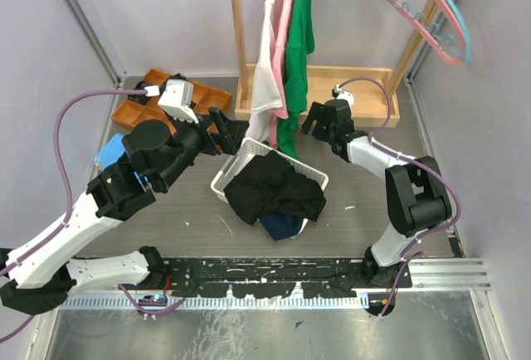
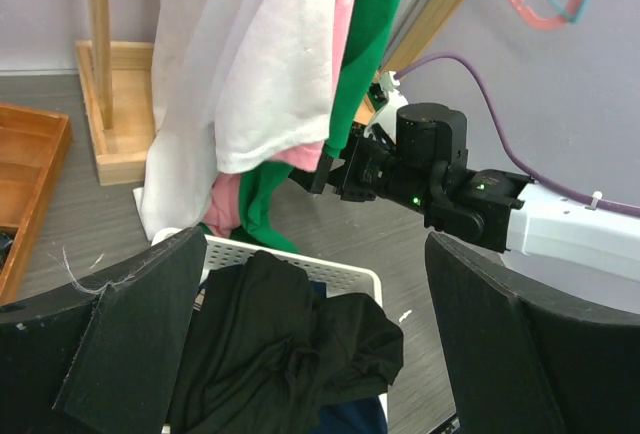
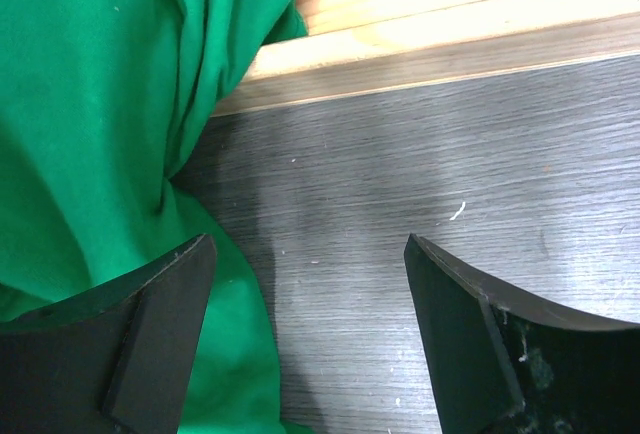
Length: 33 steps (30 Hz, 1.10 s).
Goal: Remove the t-shirt from the hanger
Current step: Move the clothesline to the center of the board.
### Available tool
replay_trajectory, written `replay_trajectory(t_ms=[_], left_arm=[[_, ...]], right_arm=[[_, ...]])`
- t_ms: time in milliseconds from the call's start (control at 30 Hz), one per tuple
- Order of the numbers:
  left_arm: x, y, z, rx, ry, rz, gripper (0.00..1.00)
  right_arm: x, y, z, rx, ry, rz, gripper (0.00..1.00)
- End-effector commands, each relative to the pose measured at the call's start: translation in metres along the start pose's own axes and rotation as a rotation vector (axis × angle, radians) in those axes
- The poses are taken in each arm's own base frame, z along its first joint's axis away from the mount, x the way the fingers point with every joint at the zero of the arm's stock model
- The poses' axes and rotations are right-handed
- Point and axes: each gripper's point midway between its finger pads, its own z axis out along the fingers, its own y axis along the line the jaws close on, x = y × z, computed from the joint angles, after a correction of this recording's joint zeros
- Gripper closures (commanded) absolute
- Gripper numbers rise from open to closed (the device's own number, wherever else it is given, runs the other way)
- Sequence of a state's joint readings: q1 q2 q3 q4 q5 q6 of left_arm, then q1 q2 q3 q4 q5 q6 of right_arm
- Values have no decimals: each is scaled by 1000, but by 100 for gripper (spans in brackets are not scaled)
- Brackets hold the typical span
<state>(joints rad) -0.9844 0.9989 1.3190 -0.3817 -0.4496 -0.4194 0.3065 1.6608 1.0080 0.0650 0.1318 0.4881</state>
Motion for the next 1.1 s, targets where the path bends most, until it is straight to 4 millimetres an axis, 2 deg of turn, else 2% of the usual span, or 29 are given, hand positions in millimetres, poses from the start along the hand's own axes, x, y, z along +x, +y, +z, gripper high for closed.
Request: replay_trajectory(t_ms=[0, 133, 333, 567, 767, 933, 1067], left_arm=[[-21, -4, 0, 3, -60, -16, 2], [-22, -6, 1, 5, -63, -17, 2], [-26, -8, 0, 17, -69, -18, 2], [-26, -7, -1, 9, -69, -22, 2], [-34, -8, 1, 5, -88, -18, 2], [-48, -17, 3, 24, -114, -4, 2], [-59, -22, 6, 32, -132, 8, 2]], right_arm=[[-45, 25, -9, -73, -119, 4, 18], [-51, 28, -7, -75, -129, 1, 18], [-73, 28, -4, -50, -177, -30, 18], [-100, 19, 20, -26, -200, -28, 17], [-116, 16, 49, -26, -169, -49, 18], [-116, 6, 73, 2, -105, -61, 17], [-107, 2, 84, 13, -60, -78, 17]])
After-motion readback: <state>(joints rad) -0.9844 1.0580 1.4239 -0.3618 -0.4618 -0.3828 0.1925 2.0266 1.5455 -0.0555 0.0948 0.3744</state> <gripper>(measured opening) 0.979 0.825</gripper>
